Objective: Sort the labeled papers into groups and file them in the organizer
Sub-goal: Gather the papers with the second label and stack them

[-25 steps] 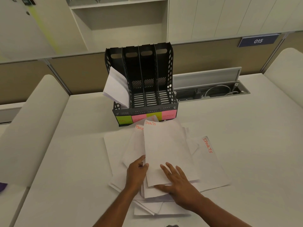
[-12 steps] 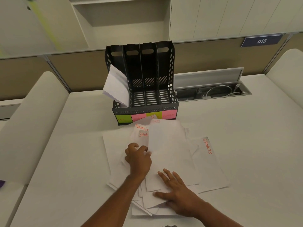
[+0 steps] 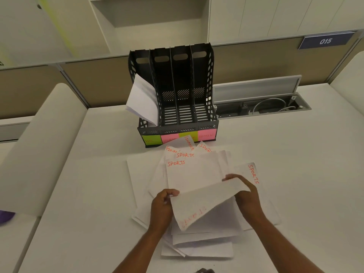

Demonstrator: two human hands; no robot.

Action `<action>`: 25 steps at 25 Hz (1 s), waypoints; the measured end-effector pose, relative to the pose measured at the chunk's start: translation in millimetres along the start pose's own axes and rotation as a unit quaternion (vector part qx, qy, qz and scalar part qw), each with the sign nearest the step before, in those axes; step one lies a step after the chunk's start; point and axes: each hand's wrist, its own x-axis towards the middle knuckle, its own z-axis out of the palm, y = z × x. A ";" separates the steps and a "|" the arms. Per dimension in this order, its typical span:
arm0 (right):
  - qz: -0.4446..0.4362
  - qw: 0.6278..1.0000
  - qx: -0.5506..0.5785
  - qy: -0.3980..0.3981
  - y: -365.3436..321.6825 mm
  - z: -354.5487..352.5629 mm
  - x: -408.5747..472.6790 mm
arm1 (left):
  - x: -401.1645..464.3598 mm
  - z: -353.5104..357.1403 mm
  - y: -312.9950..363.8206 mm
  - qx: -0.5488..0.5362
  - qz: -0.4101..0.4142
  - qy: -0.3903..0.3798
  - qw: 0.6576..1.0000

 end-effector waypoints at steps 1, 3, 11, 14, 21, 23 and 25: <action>0.010 0.999 -0.030 0.008 0.1 -1.3 3.2 | 6.1 1.6 3.0 0.026 -0.001 0.021 0.999; 0.057 0.995 -0.073 0.030 5.6 0.0 6.8 | 24.7 4.2 12.6 0.089 -0.016 0.070 0.993; 0.104 0.992 -0.055 0.037 27.3 4.6 3.0 | 71.9 27.8 45.4 0.191 -0.053 0.102 0.975; 0.109 0.992 -0.048 0.040 29.5 1.2 3.0 | 75.0 25.6 42.3 0.178 -0.046 0.077 0.980; 0.075 0.994 0.017 0.071 21.1 -6.5 4.0 | 45.6 -2.0 34.2 -0.050 0.010 -0.089 0.995; 0.069 0.997 0.020 0.042 25.3 -14.8 2.2 | 42.6 -3.4 29.4 -0.067 -0.002 -0.109 0.992; 0.064 0.997 -0.027 0.022 28.9 -20.3 -0.6 | 51.2 3.4 29.1 -0.003 -0.027 -0.044 0.999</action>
